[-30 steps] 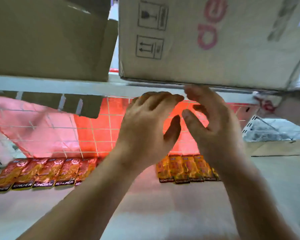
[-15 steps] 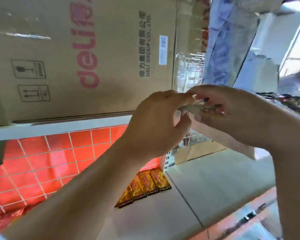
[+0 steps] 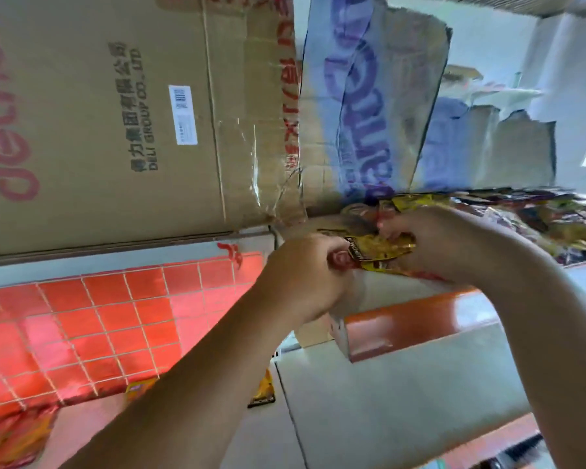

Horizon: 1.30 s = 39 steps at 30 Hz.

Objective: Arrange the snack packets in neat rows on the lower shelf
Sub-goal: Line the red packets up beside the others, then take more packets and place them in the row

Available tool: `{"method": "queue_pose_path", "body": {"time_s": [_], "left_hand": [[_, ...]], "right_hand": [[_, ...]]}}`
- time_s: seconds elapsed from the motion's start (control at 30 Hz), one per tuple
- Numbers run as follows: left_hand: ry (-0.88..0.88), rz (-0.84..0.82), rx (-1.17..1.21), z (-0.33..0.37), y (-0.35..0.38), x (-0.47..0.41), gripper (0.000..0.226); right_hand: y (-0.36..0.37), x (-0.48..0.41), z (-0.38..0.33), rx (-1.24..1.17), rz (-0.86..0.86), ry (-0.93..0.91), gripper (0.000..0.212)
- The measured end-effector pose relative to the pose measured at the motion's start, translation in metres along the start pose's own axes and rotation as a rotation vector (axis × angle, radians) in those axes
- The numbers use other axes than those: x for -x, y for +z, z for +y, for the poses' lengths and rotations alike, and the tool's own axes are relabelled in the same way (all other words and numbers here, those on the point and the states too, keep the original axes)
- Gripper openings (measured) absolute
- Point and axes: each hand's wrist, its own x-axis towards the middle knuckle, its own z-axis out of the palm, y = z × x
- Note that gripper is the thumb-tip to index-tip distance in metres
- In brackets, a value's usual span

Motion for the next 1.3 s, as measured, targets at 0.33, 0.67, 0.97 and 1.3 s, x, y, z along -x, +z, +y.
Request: {"method": "queue_pose_path", "body": {"time_s": [0.33, 0.67, 0.97, 1.3], "left_hand": [[-0.049, -0.048, -0.267, 0.002, -0.003, -0.020, 0.023], [-0.033, -0.099, -0.324, 0.006, -0.023, 0.005, 0.042], [-0.046, -0.130, -0.345, -0.004, -0.020, -0.005, 0.066], [-0.288, 0.041, 0.087, -0.005, -0.041, -0.009, 0.034]], "right_hand": [[0.022, -0.008, 0.012, -0.045, 0.200, -0.188, 0.026], [0.022, 0.001, 0.013, -0.126, 0.222, -0.280, 0.036], [0.026, 0.000, 0.018, -0.234, 0.373, -0.327, 0.010], [0.024, 0.009, 0.020, -0.519, 0.625, -0.400, 0.010]]}}
